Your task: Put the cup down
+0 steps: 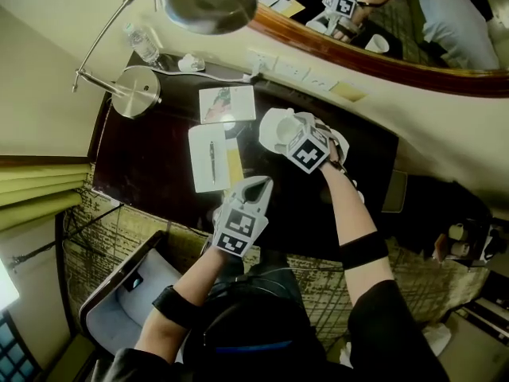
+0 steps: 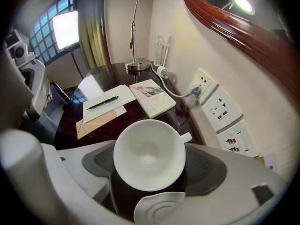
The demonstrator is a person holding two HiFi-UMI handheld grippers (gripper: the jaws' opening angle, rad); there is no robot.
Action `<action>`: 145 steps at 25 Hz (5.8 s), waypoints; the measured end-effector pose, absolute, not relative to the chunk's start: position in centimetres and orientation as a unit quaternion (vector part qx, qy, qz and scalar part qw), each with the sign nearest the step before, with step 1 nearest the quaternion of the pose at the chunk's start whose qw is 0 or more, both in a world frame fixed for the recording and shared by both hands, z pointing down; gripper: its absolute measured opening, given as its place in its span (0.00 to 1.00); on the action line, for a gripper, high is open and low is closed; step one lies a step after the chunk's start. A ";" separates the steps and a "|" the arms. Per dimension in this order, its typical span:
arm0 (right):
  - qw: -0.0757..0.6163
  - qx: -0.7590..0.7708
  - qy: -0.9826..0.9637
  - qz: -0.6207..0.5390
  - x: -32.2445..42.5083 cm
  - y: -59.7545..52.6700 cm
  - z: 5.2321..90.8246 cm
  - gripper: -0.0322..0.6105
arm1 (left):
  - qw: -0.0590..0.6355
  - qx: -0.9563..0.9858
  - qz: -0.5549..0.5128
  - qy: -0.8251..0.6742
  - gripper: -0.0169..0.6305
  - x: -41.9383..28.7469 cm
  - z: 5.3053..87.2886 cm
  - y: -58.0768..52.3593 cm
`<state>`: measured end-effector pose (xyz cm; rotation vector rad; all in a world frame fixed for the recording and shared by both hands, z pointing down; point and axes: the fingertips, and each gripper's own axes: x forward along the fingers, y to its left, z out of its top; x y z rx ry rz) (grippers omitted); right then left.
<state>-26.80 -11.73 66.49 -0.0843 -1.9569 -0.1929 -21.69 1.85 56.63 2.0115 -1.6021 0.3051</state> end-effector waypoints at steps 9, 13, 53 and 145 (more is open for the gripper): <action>0.555 -0.024 -0.827 -0.084 -27.7 -12.6 67.7 0.74 | 0.287 0.742 0.113 -0.595 0.03 -22.2 58.0 2.7; 0.553 -0.025 -0.829 -0.081 -27.7 -12.3 67.6 0.75 | 0.286 0.742 0.113 -0.596 0.03 -22.4 58.0 2.5; 0.309 0.175 -0.914 0.194 -1.7 -4.7 50.8 0.16 | 0.285 0.710 0.127 -0.631 0.03 -14.6 51.9 4.2; 0.524 -0.053 -0.849 -0.031 -1.2 -10.9 64.2 0.74 | 0.309 0.718 0.167 -0.601 0.03 -2.1 60.6 -2.9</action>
